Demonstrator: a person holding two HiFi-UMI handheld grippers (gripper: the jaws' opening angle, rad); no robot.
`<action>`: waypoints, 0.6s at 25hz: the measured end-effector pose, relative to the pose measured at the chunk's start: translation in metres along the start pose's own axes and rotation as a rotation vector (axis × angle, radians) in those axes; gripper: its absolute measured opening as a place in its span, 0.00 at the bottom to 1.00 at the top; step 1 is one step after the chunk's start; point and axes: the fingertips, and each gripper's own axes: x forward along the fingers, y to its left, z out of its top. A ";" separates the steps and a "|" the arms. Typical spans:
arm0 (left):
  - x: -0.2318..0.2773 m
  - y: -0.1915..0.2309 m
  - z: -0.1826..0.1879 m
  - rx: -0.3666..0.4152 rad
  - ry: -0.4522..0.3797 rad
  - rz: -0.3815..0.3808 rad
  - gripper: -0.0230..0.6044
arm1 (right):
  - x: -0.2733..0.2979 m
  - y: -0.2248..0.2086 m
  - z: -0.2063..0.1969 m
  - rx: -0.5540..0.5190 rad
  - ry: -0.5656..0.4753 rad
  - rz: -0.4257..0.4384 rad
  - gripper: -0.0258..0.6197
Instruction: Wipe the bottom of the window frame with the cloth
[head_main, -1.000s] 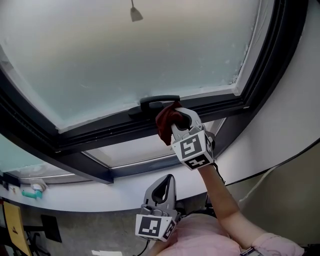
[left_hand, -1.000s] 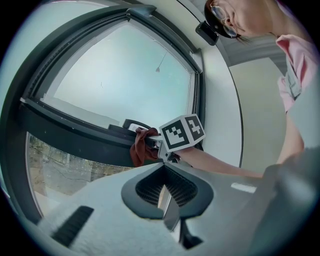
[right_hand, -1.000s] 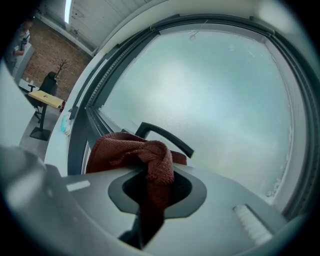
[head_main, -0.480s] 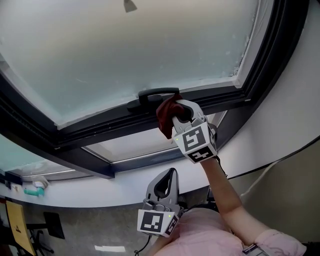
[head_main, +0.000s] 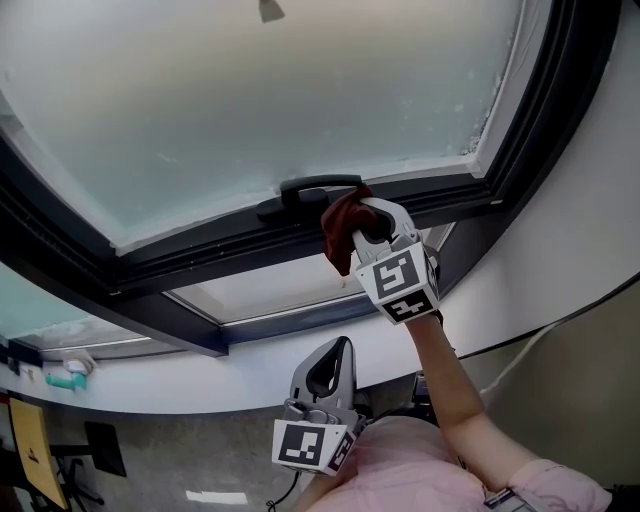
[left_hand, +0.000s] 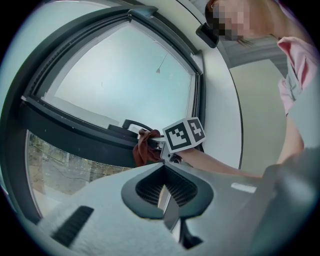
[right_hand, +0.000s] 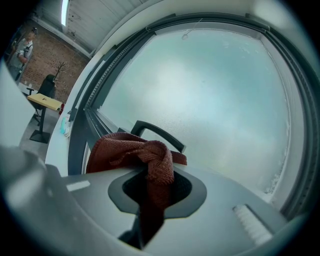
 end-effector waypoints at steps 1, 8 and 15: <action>0.000 0.000 0.000 -0.003 -0.001 -0.001 0.03 | 0.000 -0.001 0.000 0.002 0.001 -0.003 0.13; -0.001 -0.003 0.000 -0.011 0.000 -0.018 0.03 | -0.001 -0.002 -0.001 0.002 -0.001 -0.021 0.13; -0.002 0.000 0.002 -0.016 -0.006 -0.010 0.03 | -0.004 -0.010 -0.007 0.018 0.006 -0.021 0.13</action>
